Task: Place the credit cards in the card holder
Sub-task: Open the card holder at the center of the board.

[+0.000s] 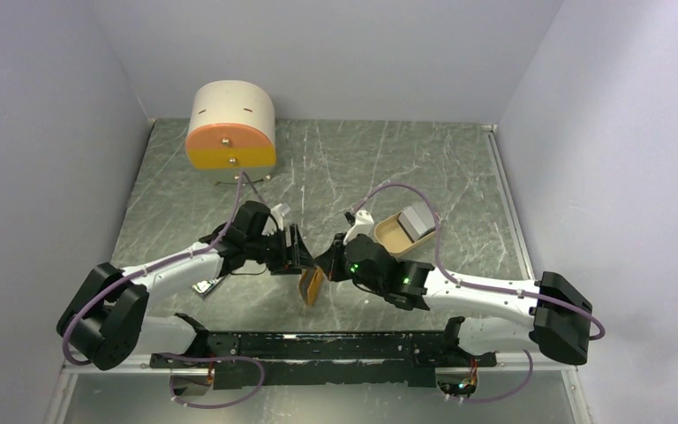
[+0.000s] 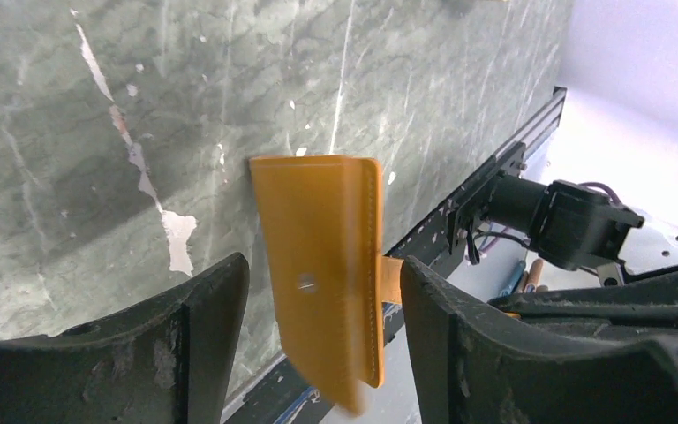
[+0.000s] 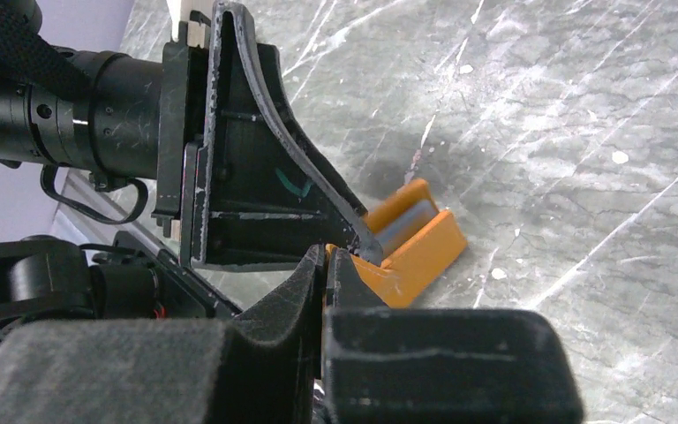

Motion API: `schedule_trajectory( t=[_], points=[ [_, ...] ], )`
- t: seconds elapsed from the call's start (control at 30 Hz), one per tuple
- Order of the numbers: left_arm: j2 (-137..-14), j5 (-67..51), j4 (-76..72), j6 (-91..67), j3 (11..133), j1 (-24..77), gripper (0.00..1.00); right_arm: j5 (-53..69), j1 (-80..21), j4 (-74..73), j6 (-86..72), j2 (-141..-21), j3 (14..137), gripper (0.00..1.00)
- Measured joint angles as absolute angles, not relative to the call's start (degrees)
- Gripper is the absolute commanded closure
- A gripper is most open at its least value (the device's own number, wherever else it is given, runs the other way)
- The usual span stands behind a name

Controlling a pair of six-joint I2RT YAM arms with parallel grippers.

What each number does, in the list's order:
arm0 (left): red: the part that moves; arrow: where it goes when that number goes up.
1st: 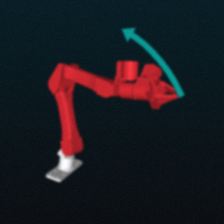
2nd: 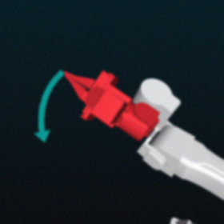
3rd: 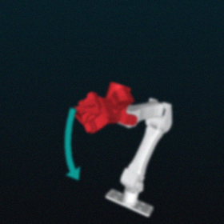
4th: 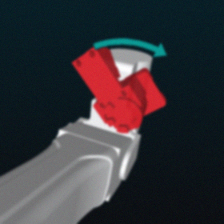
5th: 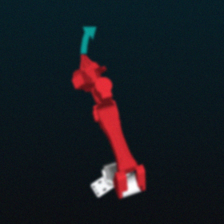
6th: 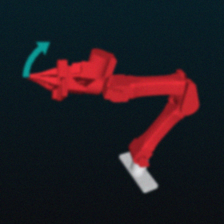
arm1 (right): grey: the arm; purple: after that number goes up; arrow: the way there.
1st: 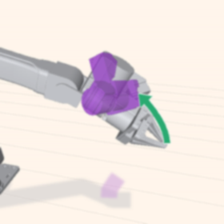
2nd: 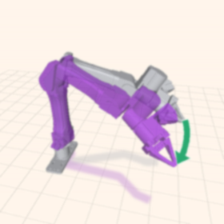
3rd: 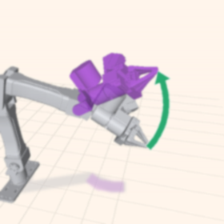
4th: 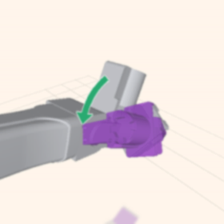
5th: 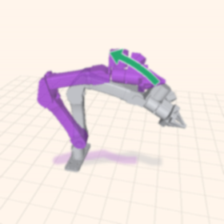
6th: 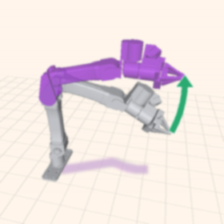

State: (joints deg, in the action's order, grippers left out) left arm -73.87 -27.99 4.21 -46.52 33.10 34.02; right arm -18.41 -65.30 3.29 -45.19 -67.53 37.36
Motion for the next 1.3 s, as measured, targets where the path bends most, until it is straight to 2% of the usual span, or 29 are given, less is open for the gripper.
schedule_trajectory(
  t=[0.13, 0.43, 0.87, 1.13, 1.3],
  points=[
    [-74.7, -30.4, 2.2, -46.9, 32.1, 34.0, 0.34, -18.4, -65.2, 3.5, -45.2, -67.5, 37.0, 1.0],
    [-76.2, -32.8, -0.8, -47.5, 31.0, 34.0, 0.46, -18.8, -64.9, 3.6, -45.2, -66.0, 34.6, 1.0],
    [-80.3, -38.0, -9.0, -50.1, 28.3, 34.0, 0.48, -21.8, -64.2, 2.2, -48.9, -57.8, 26.2, 1.0],
    [-81.3, -41.6, -15.8, -53.0, 28.0, 34.0, 0.53, -26.4, -64.0, -5.5, -54.5, -51.3, 20.1, 1.0],
    [-83.0, -41.3, -15.7, -52.4, 28.4, 34.7, 0.51, -28.4, -63.9, -10.4, -57.0, -48.0, 18.3, 1.0]
  ],
)
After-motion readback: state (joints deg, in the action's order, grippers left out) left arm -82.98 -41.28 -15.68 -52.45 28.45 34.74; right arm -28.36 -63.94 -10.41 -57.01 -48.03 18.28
